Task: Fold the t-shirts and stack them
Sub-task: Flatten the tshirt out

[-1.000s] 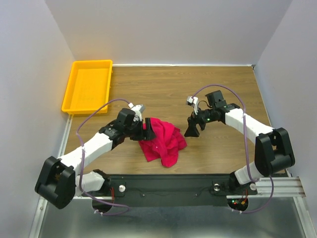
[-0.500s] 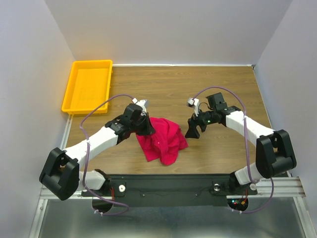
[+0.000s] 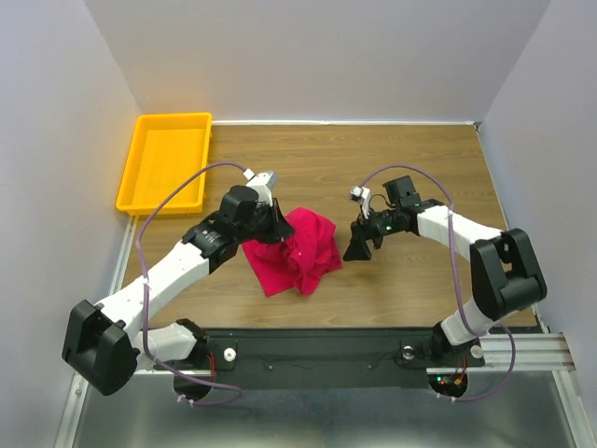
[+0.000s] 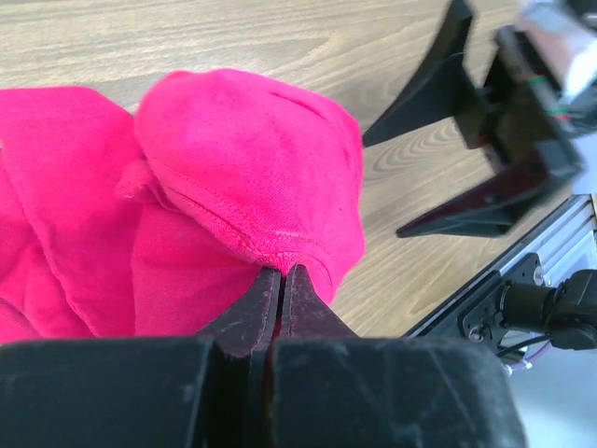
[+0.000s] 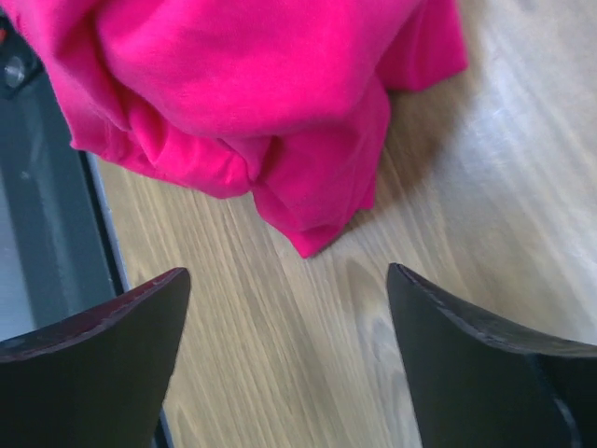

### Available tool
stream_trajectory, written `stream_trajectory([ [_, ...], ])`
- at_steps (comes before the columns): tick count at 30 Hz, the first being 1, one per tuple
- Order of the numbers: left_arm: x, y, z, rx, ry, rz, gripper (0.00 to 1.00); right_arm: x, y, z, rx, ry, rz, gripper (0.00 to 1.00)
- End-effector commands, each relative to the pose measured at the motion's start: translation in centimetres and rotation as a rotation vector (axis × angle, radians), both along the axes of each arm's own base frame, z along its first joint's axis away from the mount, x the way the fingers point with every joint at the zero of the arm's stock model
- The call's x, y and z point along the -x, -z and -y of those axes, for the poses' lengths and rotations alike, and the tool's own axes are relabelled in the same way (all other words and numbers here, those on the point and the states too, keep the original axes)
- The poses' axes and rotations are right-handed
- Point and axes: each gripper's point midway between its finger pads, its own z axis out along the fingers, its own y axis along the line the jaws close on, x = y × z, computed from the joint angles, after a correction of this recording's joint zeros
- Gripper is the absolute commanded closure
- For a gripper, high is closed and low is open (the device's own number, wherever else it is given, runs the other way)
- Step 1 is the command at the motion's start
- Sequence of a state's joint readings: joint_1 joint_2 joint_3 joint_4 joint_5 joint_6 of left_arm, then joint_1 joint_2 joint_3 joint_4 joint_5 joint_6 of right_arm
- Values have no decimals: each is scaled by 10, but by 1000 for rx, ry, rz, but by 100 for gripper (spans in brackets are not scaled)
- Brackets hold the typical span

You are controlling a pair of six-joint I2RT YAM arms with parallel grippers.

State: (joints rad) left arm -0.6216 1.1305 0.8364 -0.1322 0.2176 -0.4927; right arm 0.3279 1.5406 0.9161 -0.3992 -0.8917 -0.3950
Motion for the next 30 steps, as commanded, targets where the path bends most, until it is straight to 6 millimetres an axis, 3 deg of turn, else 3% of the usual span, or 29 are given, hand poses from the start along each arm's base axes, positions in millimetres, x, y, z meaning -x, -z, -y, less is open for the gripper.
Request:
stream_trajectory([
  [1,-5,-37,11,69,38,91,100,-6,-5,-16,-91,-25,-45,12],
  [5,-6,-46,14,92,43,101,100,-21,6,-27,-117,-21,-111,25],
  [7,-5,-48,14,97,45,103,100,-32,3,-33,-127,-11,-116,29],
  [13,-6,-38,7,80,5,88,100,-32,6,-48,-141,-39,-170,68],
  [14,-7,-34,4,74,-17,83,100,-28,8,-48,-142,-43,-182,86],
  [16,-8,-27,0,59,-39,76,100,-26,9,-46,-128,-37,-170,99],
  [18,-10,-17,-7,36,-69,58,90,-23,9,-40,-103,-21,-141,100],
  [19,-11,-13,-9,33,-81,48,81,-22,9,-39,-99,-22,-128,100],
  [20,-12,-11,-10,35,-91,45,66,-21,3,-37,-100,-18,-109,99],
  [23,-13,-2,-12,39,-105,22,43,-16,2,-34,-95,-25,-88,100],
  [26,-16,6,-11,39,-121,-5,32,-14,1,-33,-89,-26,-77,99],
  [30,-20,13,-11,35,-135,-25,31,-14,2,-32,-83,-23,-76,99],
])
